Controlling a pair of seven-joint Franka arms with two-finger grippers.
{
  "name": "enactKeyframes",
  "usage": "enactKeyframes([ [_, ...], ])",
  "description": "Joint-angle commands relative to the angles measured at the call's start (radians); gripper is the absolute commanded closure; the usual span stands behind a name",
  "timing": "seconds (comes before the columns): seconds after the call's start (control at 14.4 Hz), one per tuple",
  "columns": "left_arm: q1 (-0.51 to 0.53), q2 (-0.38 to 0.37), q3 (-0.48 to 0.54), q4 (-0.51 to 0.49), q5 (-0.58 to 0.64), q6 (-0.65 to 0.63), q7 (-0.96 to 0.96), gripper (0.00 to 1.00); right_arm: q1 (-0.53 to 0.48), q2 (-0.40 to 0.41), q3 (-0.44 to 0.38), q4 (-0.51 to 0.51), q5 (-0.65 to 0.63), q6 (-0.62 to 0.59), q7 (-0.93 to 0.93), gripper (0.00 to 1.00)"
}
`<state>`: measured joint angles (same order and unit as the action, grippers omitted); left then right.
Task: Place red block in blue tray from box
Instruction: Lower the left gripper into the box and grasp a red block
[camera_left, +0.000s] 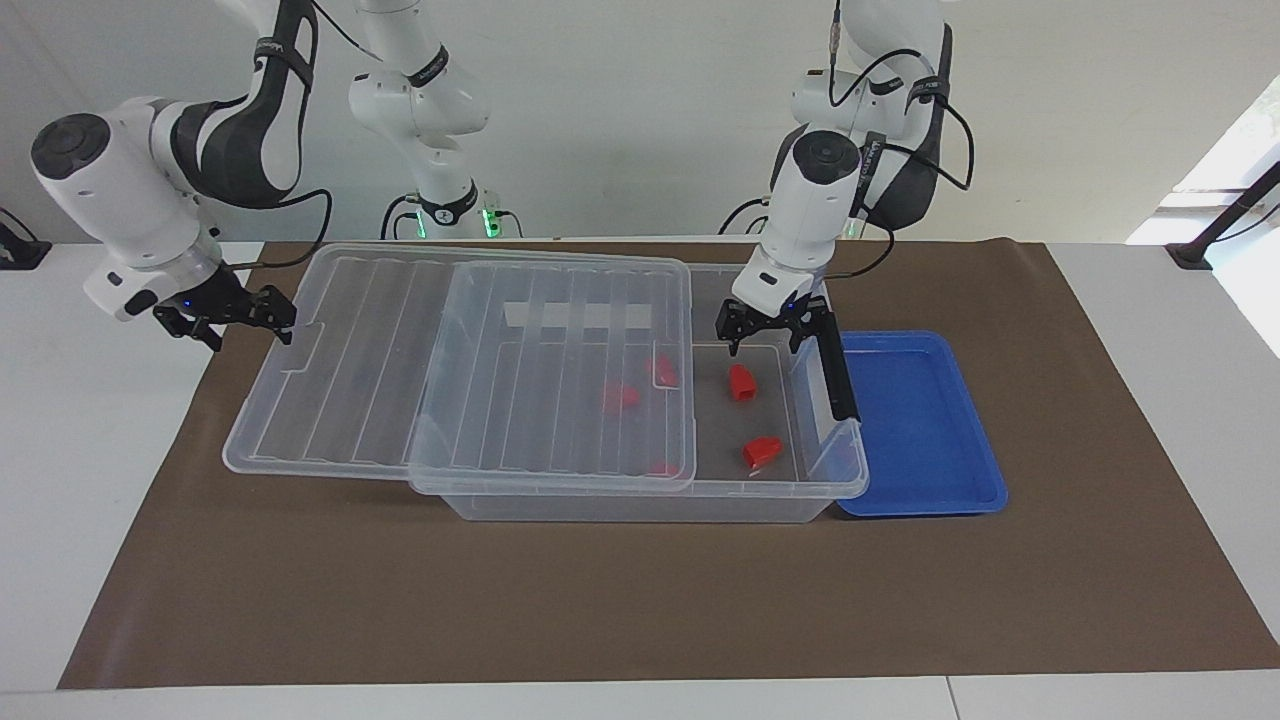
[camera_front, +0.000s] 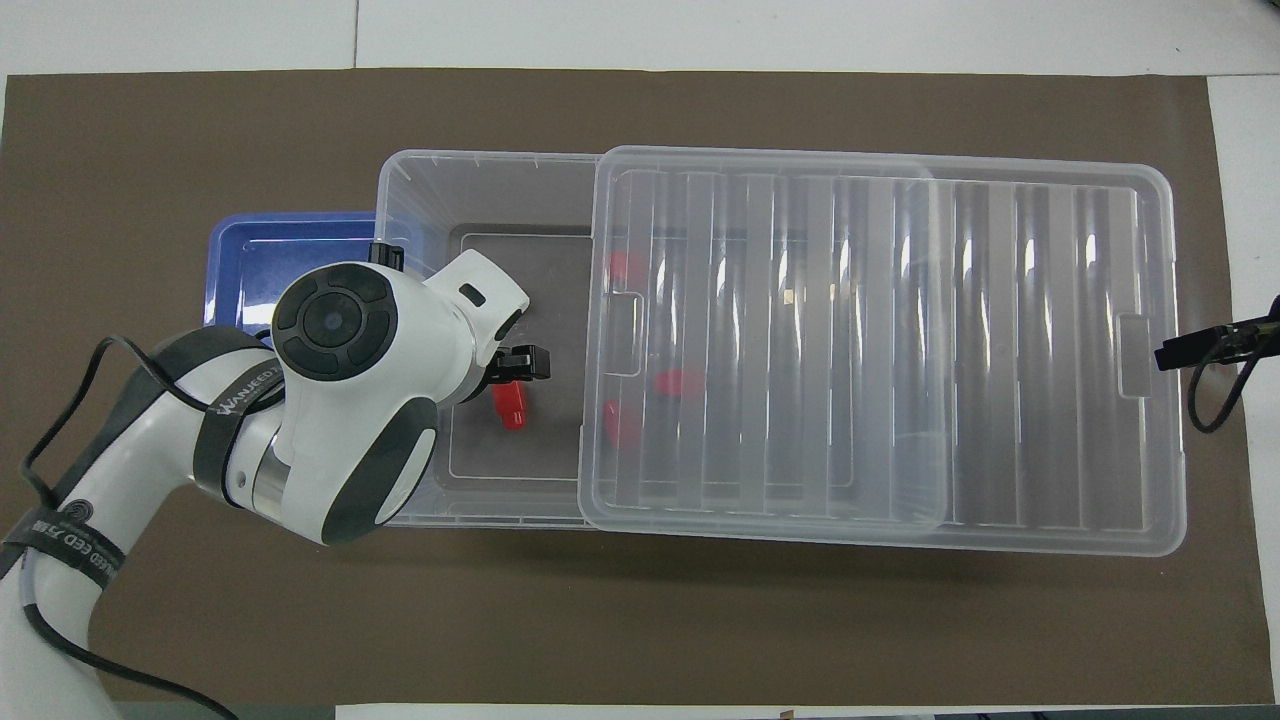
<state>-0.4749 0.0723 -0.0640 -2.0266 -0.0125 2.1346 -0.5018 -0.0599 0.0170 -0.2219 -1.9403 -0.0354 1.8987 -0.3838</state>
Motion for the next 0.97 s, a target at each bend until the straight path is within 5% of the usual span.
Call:
enactKeyframes([
  [0.0,-0.027,-0.009,0.013,-0.064,0.013,0.071,-0.018,0.01,-0.014,-0.009,-0.005,-0.015,-0.017,0.028,-0.040,0.00],
  [0.9,-0.057,0.070,0.013,-0.159,0.013,0.205,-0.041,0.05,-0.009,-0.003,-0.014,0.003,-0.017,0.016,-0.041,0.00],
])
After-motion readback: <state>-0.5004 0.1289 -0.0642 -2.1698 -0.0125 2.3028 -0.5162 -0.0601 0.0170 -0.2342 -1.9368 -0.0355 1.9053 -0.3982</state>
